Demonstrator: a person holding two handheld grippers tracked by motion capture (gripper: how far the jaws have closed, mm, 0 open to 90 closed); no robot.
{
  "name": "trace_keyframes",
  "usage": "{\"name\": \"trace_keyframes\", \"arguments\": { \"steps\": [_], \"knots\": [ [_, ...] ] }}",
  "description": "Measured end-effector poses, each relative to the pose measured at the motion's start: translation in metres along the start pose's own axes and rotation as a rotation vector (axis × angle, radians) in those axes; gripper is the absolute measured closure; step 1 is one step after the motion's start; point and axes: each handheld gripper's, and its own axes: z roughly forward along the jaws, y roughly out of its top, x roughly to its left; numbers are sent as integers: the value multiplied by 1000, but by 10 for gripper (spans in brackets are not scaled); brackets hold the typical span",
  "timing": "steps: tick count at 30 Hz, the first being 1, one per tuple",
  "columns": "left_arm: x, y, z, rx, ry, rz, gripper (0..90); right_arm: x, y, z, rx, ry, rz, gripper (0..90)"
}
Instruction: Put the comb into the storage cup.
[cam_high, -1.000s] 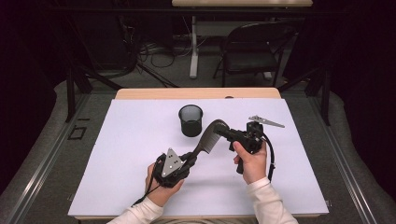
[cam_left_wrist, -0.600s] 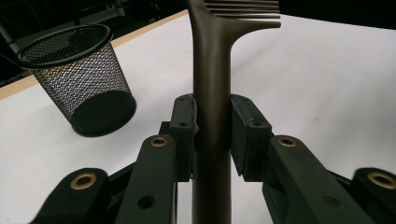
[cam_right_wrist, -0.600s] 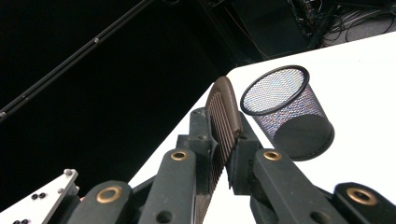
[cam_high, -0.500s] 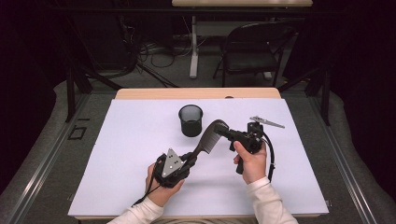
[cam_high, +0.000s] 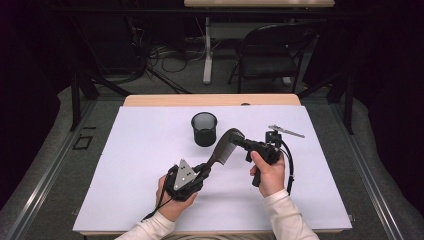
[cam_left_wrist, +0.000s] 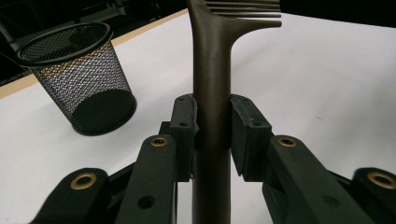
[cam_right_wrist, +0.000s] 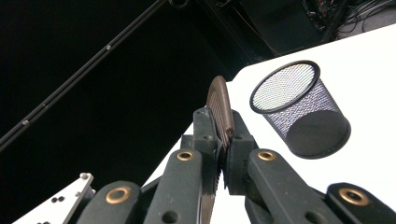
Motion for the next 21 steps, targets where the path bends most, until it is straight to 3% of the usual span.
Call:
{"name": "trace_keyframes", "arguments": {
  "steps": [12,21],
  "knots": [
    [0,-1,1,6,-2,2,723,-6,-2,0,2,17,44,870],
    [-1,-3,2,10,3,2,723,-6,-2,0,7,21,44,871]
  ]
}}
